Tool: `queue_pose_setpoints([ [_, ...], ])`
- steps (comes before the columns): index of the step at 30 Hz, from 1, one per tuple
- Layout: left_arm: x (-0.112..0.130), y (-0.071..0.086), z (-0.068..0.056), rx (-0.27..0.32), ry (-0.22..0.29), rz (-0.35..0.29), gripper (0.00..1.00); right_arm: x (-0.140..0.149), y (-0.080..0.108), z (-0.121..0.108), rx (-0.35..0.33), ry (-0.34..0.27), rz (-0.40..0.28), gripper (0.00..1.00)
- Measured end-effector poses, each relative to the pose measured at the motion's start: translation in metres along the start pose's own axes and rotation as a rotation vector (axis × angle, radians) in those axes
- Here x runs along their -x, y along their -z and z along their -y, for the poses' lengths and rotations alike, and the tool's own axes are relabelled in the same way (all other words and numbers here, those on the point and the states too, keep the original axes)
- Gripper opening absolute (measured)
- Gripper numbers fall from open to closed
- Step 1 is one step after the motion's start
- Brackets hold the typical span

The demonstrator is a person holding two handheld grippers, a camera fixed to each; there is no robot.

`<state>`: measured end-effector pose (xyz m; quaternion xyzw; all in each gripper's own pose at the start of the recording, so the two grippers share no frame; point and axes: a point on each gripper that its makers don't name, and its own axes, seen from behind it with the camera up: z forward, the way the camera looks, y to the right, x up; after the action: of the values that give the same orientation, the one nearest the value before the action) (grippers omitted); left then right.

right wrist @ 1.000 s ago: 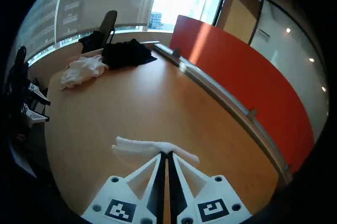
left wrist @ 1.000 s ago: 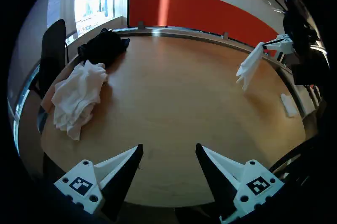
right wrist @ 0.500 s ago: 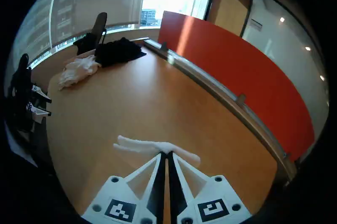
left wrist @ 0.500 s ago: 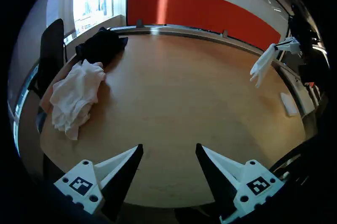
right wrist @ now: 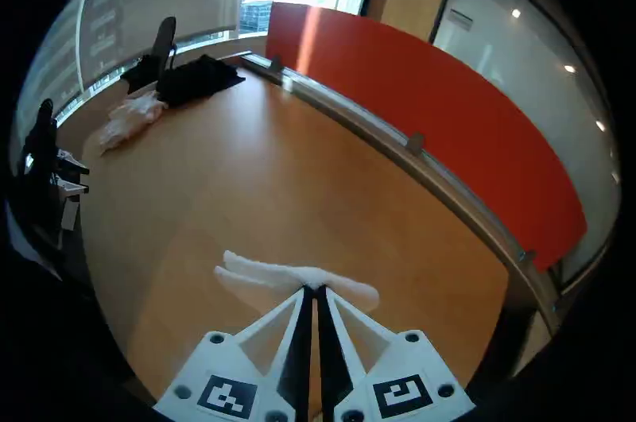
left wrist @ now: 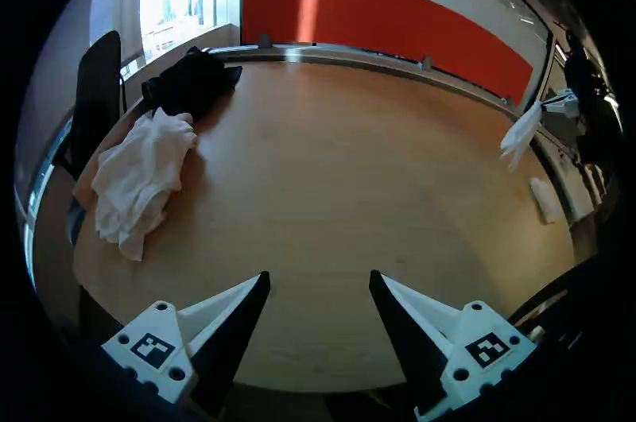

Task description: Fold towel

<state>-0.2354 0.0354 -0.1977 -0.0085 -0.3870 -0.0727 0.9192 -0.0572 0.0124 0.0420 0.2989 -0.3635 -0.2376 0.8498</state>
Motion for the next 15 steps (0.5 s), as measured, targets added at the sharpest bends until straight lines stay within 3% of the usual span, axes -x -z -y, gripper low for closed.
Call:
queue_pose_setpoints([
  [15,0.001,0.003,-0.004,-0.02,-0.014,0.013,0.93,0.07,0.029,-0.08,0.071,-0.035,0.132,0.04],
])
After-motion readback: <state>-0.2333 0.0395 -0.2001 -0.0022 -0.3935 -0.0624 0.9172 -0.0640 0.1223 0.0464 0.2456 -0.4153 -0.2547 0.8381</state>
